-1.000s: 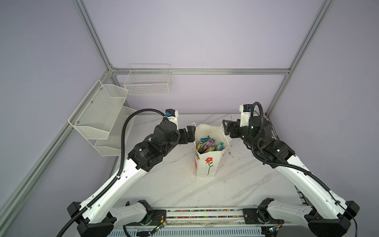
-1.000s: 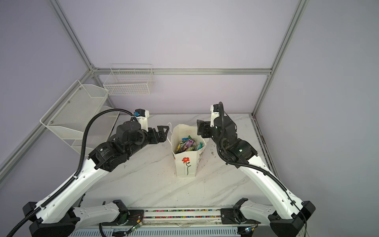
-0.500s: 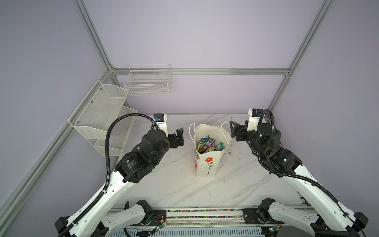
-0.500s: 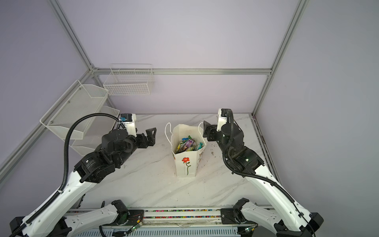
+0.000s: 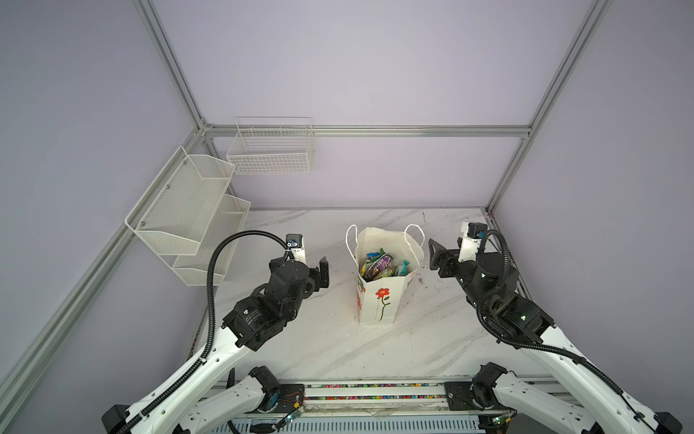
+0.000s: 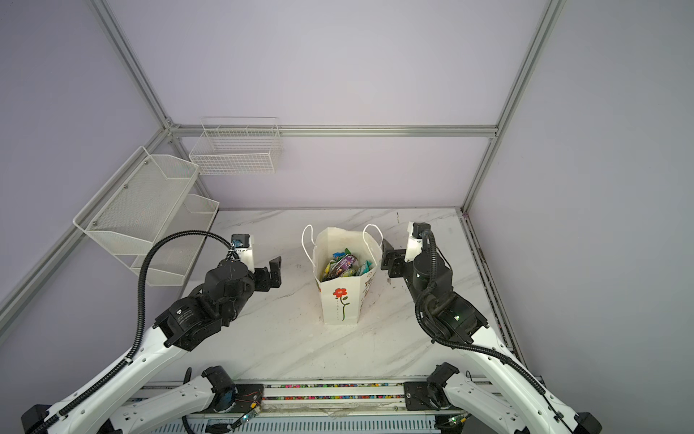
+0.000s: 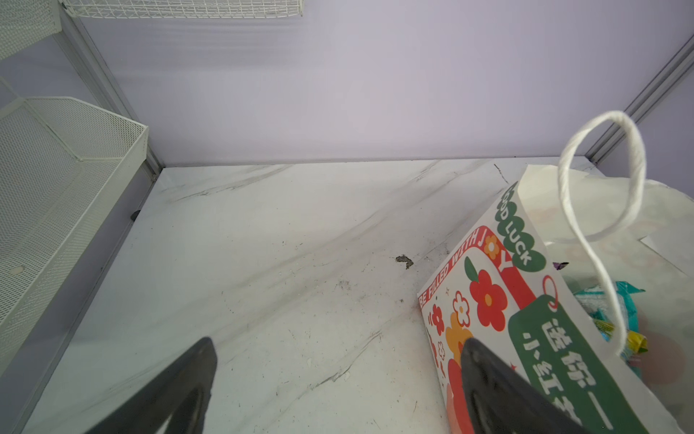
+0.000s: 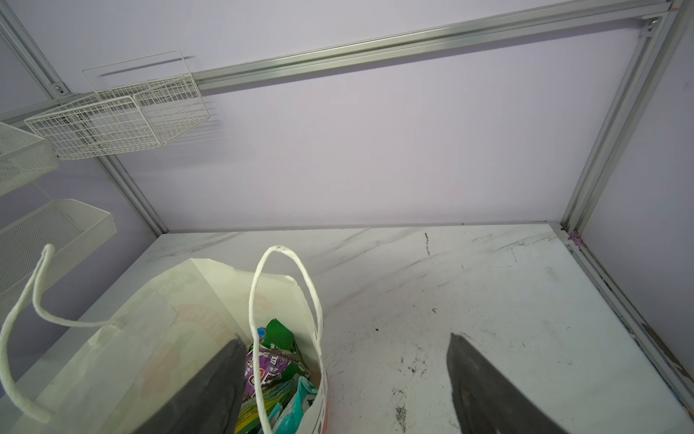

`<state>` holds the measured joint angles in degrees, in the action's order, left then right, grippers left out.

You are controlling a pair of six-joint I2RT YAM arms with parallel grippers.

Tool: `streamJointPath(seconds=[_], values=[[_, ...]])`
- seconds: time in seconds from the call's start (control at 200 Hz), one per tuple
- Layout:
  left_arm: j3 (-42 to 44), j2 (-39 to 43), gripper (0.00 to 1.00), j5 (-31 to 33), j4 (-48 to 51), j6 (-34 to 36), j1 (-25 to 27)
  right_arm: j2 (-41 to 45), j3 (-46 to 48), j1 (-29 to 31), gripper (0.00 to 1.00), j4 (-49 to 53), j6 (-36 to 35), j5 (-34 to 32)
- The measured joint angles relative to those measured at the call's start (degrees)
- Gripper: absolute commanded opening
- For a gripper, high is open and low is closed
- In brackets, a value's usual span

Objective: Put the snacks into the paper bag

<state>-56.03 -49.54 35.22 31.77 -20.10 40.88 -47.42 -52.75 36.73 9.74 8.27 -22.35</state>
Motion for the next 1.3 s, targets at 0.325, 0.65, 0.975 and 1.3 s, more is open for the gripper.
streamJointPath(seconds=[0.325,0.65,0.975,1.3], values=[[8.46,4.96,1.00,3.61,-4.13,0.90,0.00,1.57,10.64,0.00,0.80,-4.55,1.09,-7.65],[16.04,8.72,1.00,6.67,-6.97,1.75,0.00,6.58,19.50,0.00,0.78,-10.34,-3.17,-8.07],[24.04,13.64,1.00,10.36,-12.41,3.19,0.00,7.23,24.09,0.00,0.75,-12.04,-0.90,-10.49],[28.39,15.15,1.00,16.72,-14.38,4.61,0.00,6.71,24.30,-0.04,0.77,-13.90,-2.56,-16.13]])
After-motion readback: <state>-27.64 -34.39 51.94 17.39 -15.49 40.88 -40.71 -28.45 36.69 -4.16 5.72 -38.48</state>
